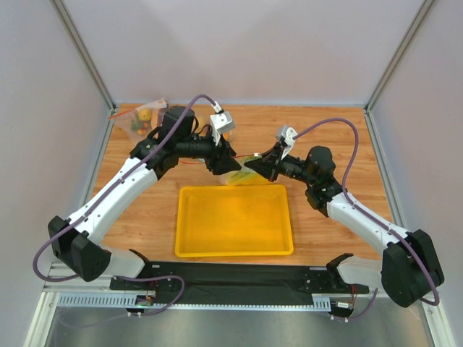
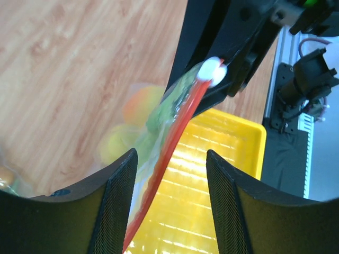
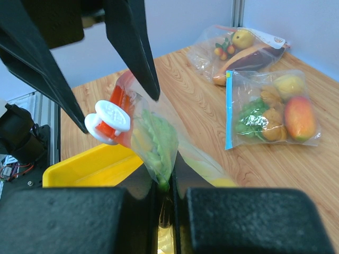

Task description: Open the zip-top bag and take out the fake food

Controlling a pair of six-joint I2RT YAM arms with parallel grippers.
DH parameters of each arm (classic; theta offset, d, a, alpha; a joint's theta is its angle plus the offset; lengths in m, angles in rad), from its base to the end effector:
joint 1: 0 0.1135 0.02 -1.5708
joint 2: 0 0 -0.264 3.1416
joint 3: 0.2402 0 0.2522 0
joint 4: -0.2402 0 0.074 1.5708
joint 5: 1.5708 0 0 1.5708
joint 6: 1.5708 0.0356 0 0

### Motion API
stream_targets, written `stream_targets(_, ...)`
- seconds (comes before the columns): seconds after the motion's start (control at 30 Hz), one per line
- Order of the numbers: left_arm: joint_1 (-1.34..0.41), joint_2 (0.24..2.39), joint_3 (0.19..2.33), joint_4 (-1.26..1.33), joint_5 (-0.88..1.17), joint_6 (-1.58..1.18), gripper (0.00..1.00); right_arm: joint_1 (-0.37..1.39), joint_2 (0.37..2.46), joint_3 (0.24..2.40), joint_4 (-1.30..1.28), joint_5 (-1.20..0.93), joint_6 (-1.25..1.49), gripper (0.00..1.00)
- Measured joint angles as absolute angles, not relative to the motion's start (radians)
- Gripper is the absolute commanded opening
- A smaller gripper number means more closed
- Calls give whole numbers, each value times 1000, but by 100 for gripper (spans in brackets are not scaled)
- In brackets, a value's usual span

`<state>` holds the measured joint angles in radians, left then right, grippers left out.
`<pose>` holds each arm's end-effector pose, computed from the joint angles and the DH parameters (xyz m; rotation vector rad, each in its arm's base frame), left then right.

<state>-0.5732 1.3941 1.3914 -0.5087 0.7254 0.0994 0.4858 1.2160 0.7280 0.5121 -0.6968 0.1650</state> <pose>0.2447 -0.1861 0.3835 1.1082 1.7876 -1.0395 0.2317 0.1482 0.3016 -0.8152 1.4351 1.0390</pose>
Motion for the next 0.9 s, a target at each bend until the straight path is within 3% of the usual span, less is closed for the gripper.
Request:
stream_targets(0.5, -774, 1309, 1398, -421, 401, 237, 59, 500, 1224, 728, 506, -713, 164, 0)
stream_targets(0.9, -807, 1369, 1430, -409, 349, 276, 56, 502, 1237, 728, 494, -738, 168, 0)
